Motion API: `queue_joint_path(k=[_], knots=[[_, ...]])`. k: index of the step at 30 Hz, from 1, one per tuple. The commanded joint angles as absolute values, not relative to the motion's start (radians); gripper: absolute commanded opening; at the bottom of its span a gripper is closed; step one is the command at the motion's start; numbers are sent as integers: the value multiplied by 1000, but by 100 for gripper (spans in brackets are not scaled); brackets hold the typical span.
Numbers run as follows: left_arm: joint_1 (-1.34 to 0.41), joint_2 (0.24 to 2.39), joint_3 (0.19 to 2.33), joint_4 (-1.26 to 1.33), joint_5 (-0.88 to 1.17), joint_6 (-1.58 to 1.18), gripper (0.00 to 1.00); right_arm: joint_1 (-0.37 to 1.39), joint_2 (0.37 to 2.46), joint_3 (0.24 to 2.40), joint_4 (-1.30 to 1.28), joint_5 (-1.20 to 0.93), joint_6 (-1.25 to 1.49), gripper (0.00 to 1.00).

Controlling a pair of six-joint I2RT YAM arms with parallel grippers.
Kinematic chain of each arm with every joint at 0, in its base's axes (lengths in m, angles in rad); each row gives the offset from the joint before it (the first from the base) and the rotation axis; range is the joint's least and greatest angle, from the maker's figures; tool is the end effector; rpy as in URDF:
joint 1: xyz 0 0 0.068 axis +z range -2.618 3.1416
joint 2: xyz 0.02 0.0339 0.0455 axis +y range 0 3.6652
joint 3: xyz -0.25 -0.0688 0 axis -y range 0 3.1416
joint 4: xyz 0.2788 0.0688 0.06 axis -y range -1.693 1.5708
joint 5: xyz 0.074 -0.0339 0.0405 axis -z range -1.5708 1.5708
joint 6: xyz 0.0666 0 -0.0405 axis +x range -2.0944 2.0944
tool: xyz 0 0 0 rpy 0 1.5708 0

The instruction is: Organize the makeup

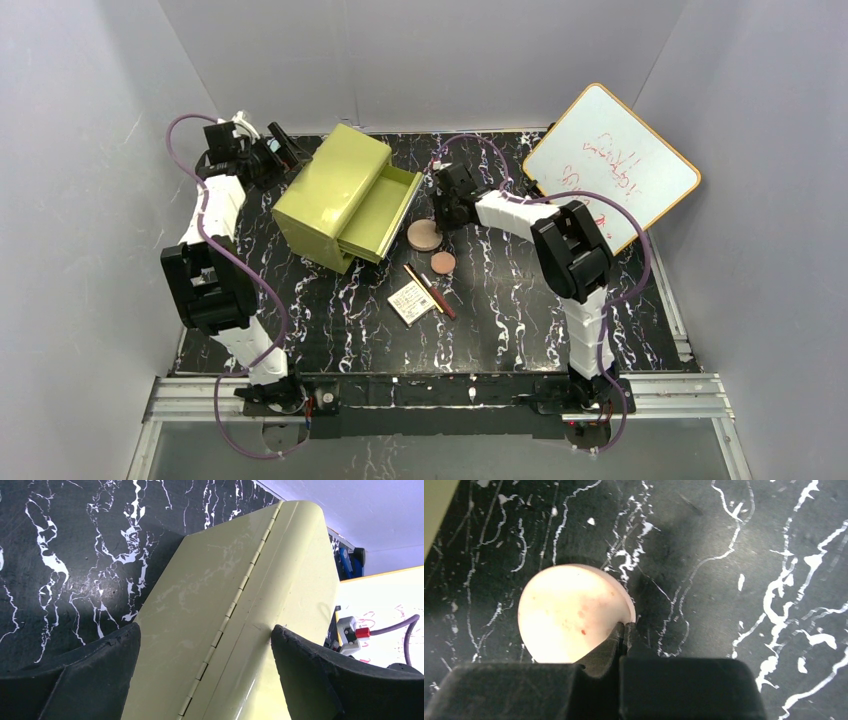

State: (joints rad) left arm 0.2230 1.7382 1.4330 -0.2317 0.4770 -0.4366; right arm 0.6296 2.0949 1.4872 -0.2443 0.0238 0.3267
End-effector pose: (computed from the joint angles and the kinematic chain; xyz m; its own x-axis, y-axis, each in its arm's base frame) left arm 0.4554 0.0719 0.2653 -0.5316 -0.5058 -0.6794 -0.0403 0.8163 -0.5762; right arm 0.4057 0.2936 0.1142 -0.7610 -0.1574 -0.6294 -0.3503 0.9162 0.1944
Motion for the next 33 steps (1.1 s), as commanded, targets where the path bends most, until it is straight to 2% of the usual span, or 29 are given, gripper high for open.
queue_joint_path(k=[1,9,15,23,33], knots=[[247,1740,1394,-321,400,-399,99,624,1978,1496,-302,145,269,1],[253,1739,1394,-315,414,-407,99,596,1765,1536,-378,204,221,1],[258,1740,1392,-313,421,-411,99,596,1702,1641,-437,188,232,1],[265,1735,1388,-305,420,-413,99,610,1763,1779,-514,105,259,1],[284,1733,1384,-289,444,-421,99,699,1935,2026,-669,85,237,1]])
